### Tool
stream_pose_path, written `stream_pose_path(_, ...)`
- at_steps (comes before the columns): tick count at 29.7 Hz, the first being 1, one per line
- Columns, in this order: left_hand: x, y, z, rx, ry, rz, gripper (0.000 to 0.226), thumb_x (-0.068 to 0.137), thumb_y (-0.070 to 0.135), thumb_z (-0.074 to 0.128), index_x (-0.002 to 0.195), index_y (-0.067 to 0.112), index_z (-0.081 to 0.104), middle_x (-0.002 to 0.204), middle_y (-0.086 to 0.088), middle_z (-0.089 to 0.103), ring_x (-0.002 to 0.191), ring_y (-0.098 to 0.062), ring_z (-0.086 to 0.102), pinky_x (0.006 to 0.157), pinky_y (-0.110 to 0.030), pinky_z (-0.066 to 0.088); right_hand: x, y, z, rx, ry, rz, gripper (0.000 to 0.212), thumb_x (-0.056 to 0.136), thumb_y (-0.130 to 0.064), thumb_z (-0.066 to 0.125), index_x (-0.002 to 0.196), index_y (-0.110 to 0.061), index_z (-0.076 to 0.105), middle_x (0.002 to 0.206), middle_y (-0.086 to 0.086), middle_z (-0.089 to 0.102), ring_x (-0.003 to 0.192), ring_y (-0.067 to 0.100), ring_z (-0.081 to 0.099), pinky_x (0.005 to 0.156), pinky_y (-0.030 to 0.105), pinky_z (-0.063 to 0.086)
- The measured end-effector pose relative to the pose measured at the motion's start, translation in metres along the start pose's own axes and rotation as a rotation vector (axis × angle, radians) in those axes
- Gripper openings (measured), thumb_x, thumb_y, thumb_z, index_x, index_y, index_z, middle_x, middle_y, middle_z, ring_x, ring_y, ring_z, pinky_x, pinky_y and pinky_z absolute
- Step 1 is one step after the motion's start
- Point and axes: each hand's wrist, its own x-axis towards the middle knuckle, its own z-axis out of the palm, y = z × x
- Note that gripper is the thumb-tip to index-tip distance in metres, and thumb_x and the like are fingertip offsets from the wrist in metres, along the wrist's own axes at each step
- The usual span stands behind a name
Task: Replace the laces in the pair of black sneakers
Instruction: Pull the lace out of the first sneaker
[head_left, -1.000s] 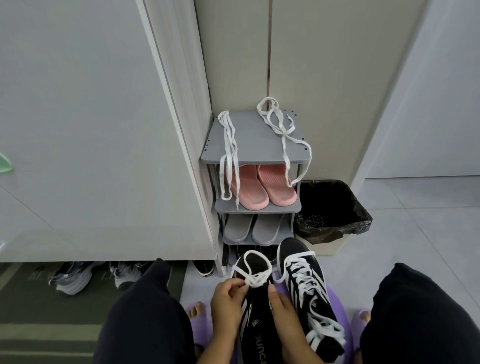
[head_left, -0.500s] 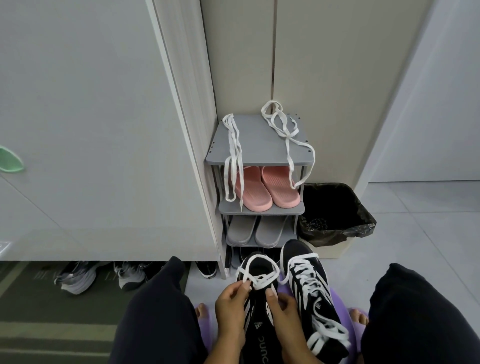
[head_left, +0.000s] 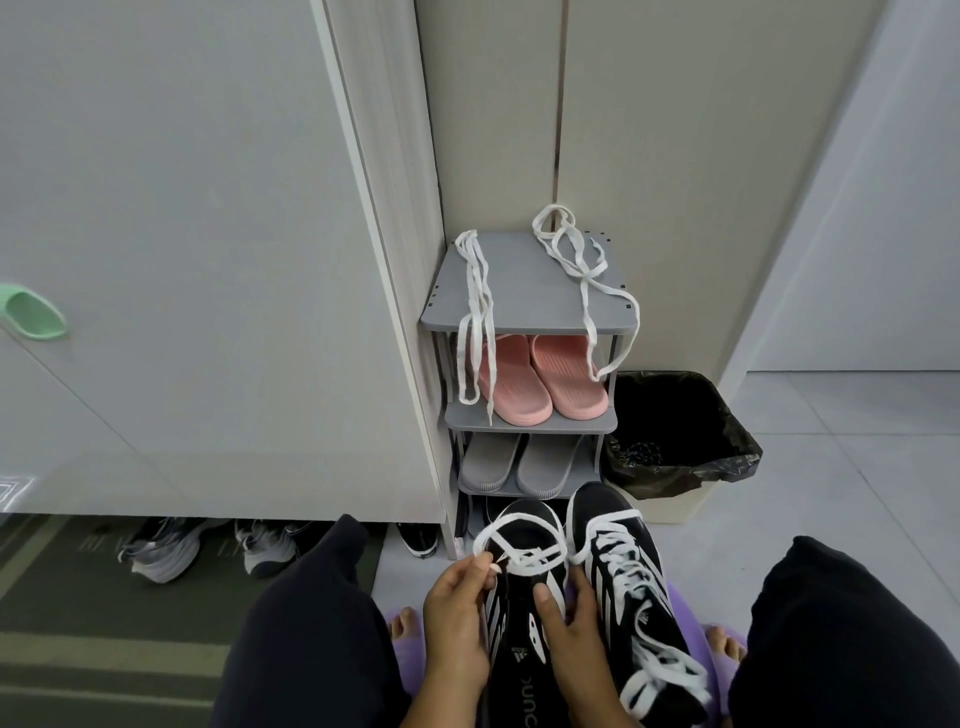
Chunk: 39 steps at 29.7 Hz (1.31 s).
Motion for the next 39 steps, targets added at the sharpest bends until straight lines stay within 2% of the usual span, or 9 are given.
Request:
stream_pose_path(4, 0.003, 0.028, 0.003, -0.006, 0.022, 0.176, 0.010, 0.086, -0.001, 0.058, 0.077, 0.002, 0.063, 0.065, -0.006, 0.055, 0.056, -0.010, 0.052, 0.067, -0.021, 0.049, 0.007, 0.004, 0.000, -0.011, -0.023, -0.005, 0.053, 0.090, -0.006, 0.056, 0.139, -0.014, 0.037, 0.134, -0.003, 0.050, 0.117, 0.003, 0.051, 0.096, 0.017, 0.038)
stream_pose_path(8, 0.000, 0.034, 0.006, -0.039, -0.097, 0.112, 0.010, 0.087, 0.002, 0.056, 0.078, 0.003, 0.062, 0.062, -0.004, 0.057, 0.057, -0.009, 0.054, 0.074, -0.026, 0.052, 0.008, 0.004, -0.003, -0.010, -0.050, 0.003, 0.034, 0.092, -0.011, 0.054, 0.125, -0.015, 0.051, 0.118, -0.005, 0.063, 0.109, 0.002, 0.058, 0.086, 0.009, 0.047)
stream_pose_path(12, -0.009, 0.026, 0.008, -0.074, -0.112, 0.029, 0.011, 0.087, 0.002, 0.055, 0.078, 0.003, 0.060, 0.064, -0.007, 0.055, 0.055, -0.010, 0.054, 0.073, -0.028, 0.051, 0.002, 0.003, 0.000, 0.012, -0.018, 0.059, 0.030, 0.092, -0.015, 0.053, 0.121, -0.014, 0.047, 0.104, -0.009, 0.062, 0.099, 0.002, 0.057, 0.086, 0.020, 0.045)
stream_pose_path(18, -0.011, 0.078, 0.020, -0.153, -0.046, 0.218, 0.021, 0.089, -0.001, 0.053, 0.070, 0.006, 0.057, 0.052, 0.002, 0.055, 0.053, -0.008, 0.051, 0.063, -0.020, 0.050, -0.005, -0.029, 0.008, 0.025, -0.056, -0.016, 0.018, 0.094, -0.015, 0.050, 0.111, -0.009, 0.052, 0.099, 0.001, 0.066, 0.093, 0.009, 0.062, 0.071, 0.007, 0.047)
stream_pose_path(25, -0.030, 0.104, 0.031, 0.309, -0.308, 0.270, 0.011, 0.086, 0.014, 0.061, 0.095, 0.009, 0.065, 0.074, 0.002, 0.067, 0.062, -0.003, 0.063, 0.060, -0.016, 0.051, -0.001, -0.095, -0.003, 0.054, -0.041, -0.093, 0.013, 0.094, -0.029, 0.049, 0.101, -0.019, 0.053, 0.087, -0.002, 0.066, 0.076, 0.003, 0.063, 0.057, 0.005, 0.045)
stream_pose_path(29, -0.030, 0.083, 0.041, 0.426, -0.264, 0.413, 0.012, 0.084, 0.006, 0.063, 0.095, 0.010, 0.067, 0.088, -0.014, 0.069, 0.076, -0.015, 0.064, 0.066, -0.017, 0.052, 0.007, -0.111, -0.013, 0.045, -0.075, -0.113, 0.018, 0.091, -0.029, 0.053, 0.104, -0.017, 0.053, 0.083, -0.002, 0.071, 0.074, 0.003, 0.068, 0.066, 0.016, 0.049)
stream_pose_path(32, -0.030, 0.074, 0.048, 0.452, -0.262, 0.438, 0.013, 0.082, 0.007, 0.066, 0.086, 0.019, 0.069, 0.084, -0.007, 0.072, 0.079, -0.017, 0.065, 0.075, -0.025, 0.053, 0.006, -0.106, -0.016, 0.068, -0.104, -0.099, 0.015, 0.092, -0.021, 0.053, 0.105, -0.014, 0.052, 0.079, 0.000, 0.073, 0.074, 0.010, 0.070, 0.061, 0.018, 0.051)
stream_pose_path(37, -0.027, 0.069, 0.049, 0.584, -0.174, 0.525, 0.015, 0.084, 0.012, 0.066, 0.075, 0.023, 0.067, 0.064, 0.005, 0.068, 0.063, -0.004, 0.063, 0.061, -0.012, 0.048, 0.000, -0.090, -0.006, 0.101, -0.066, -0.042, 0.014, 0.094, -0.019, 0.050, 0.105, -0.011, 0.054, 0.082, 0.001, 0.068, 0.063, -0.002, 0.066, 0.051, 0.006, 0.044)
stream_pose_path(39, -0.024, 0.077, 0.045, 0.431, -0.119, 0.501, 0.012, 0.084, 0.009, 0.064, 0.077, 0.019, 0.067, 0.057, 0.006, 0.064, 0.054, 0.001, 0.057, 0.057, -0.012, 0.047, 0.002, -0.088, -0.007, 0.103, -0.057, -0.018, 0.019, 0.094, -0.022, 0.049, 0.107, -0.008, 0.055, 0.087, 0.000, 0.066, 0.067, 0.000, 0.065, 0.052, 0.003, 0.042)
